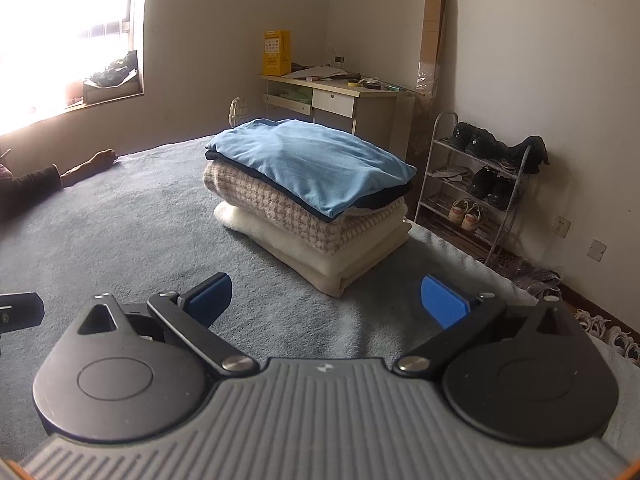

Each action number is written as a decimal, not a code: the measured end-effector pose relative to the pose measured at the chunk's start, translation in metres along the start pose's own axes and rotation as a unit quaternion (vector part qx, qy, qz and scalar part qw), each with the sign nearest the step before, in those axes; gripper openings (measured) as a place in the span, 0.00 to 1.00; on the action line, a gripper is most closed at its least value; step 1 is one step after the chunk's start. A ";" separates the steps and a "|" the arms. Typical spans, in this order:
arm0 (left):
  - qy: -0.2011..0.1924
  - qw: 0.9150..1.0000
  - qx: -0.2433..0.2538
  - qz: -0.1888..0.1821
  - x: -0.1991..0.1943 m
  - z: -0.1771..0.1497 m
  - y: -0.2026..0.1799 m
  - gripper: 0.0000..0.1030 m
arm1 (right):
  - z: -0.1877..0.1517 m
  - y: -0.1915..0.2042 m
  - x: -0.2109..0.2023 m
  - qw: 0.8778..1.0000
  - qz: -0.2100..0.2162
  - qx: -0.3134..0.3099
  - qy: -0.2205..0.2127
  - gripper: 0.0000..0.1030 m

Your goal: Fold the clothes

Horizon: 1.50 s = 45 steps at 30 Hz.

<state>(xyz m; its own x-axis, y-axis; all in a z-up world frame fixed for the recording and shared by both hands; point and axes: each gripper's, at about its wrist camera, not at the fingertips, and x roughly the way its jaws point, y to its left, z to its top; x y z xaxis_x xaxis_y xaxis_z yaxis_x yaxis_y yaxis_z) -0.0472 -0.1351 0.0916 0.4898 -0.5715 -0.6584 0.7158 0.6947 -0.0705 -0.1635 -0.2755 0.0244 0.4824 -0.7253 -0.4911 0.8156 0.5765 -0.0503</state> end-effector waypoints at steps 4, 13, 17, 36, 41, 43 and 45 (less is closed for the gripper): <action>0.001 1.000 0.005 -0.005 -0.001 0.000 -0.003 1.00 | 0.000 -0.001 0.000 1.000 0.002 0.001 0.000 0.99; 0.006 1.000 0.005 -0.010 0.001 0.000 -0.005 1.00 | 0.000 0.000 0.000 1.000 0.005 -0.003 0.001 0.99; 0.005 1.000 0.004 -0.011 0.000 0.000 -0.006 1.00 | -0.001 0.000 0.000 1.000 0.004 -0.003 0.001 0.99; 0.008 1.000 0.007 -0.021 -0.002 0.000 -0.011 1.00 | -0.002 0.002 -0.003 1.000 0.005 -0.007 0.002 0.99; 0.008 1.000 0.005 -0.022 -0.002 0.000 -0.012 1.00 | -0.002 0.000 -0.004 1.000 0.004 -0.005 0.002 0.99; 0.008 1.000 0.005 -0.022 -0.003 0.000 -0.013 1.00 | -0.001 0.000 -0.004 1.000 0.003 -0.004 0.002 0.99; 0.008 1.000 0.005 -0.023 -0.003 -0.001 -0.013 1.00 | -0.001 -0.001 -0.004 1.000 0.004 -0.004 0.002 0.99</action>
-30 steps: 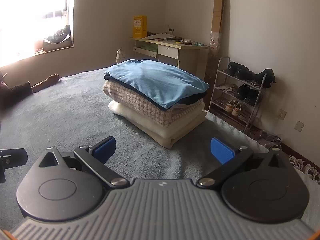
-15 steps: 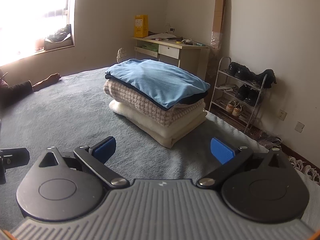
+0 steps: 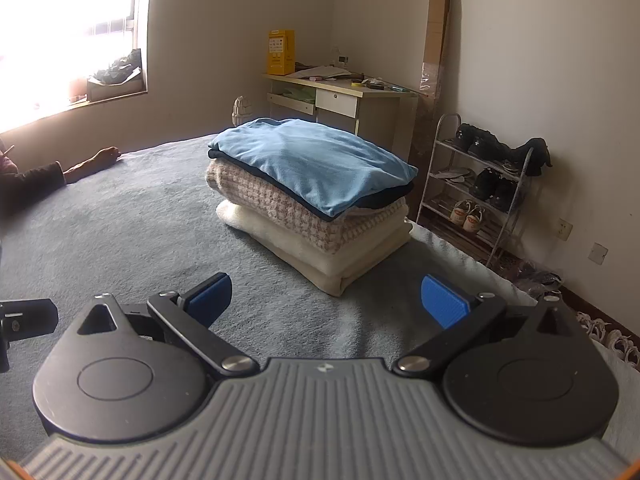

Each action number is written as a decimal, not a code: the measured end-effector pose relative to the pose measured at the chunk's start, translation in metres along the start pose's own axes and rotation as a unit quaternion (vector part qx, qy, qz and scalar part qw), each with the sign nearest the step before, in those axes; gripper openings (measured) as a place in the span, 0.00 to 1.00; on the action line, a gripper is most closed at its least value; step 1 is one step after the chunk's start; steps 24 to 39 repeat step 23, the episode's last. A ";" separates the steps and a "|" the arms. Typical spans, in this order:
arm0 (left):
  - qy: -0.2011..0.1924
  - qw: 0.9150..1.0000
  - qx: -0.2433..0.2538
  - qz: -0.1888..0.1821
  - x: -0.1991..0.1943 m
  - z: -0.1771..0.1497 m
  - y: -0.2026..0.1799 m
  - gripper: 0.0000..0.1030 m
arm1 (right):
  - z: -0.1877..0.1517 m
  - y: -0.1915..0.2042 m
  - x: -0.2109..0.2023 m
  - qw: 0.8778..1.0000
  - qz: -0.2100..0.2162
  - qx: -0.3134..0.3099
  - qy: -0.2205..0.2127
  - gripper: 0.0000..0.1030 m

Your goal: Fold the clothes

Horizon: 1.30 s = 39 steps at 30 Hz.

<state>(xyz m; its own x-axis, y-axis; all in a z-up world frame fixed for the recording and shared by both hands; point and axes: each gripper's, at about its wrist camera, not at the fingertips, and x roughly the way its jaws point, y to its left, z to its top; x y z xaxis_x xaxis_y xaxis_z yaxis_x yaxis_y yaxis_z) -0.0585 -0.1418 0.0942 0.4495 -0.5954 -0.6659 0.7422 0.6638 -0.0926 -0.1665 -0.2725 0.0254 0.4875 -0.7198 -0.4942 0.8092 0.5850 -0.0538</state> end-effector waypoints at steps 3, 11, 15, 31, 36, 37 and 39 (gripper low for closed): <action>-0.001 1.000 0.000 0.000 -0.001 0.000 0.000 1.00 | 0.000 0.000 0.000 1.000 0.000 0.001 -0.001 0.99; -0.002 1.000 -0.001 -0.001 -0.003 -0.001 0.000 1.00 | 0.000 -0.001 -0.001 1.000 -0.001 0.003 -0.002 0.99; -0.004 1.000 -0.001 0.000 -0.003 0.001 0.000 1.00 | 0.001 -0.001 -0.002 1.000 -0.002 0.001 -0.002 0.99; -0.009 1.000 0.005 0.003 -0.004 0.001 -0.002 1.00 | 0.001 -0.002 0.000 1.000 -0.005 0.004 -0.004 0.99; -0.009 1.000 0.005 0.003 -0.004 0.001 -0.002 1.00 | 0.001 -0.002 0.000 1.000 -0.005 0.004 -0.004 0.99; -0.009 1.000 0.005 0.003 -0.004 0.001 -0.002 1.00 | 0.001 -0.002 0.000 1.000 -0.005 0.004 -0.004 0.99; -0.009 1.000 0.005 0.003 -0.004 0.001 -0.002 1.00 | 0.001 -0.002 0.000 1.000 -0.005 0.004 -0.004 0.99</action>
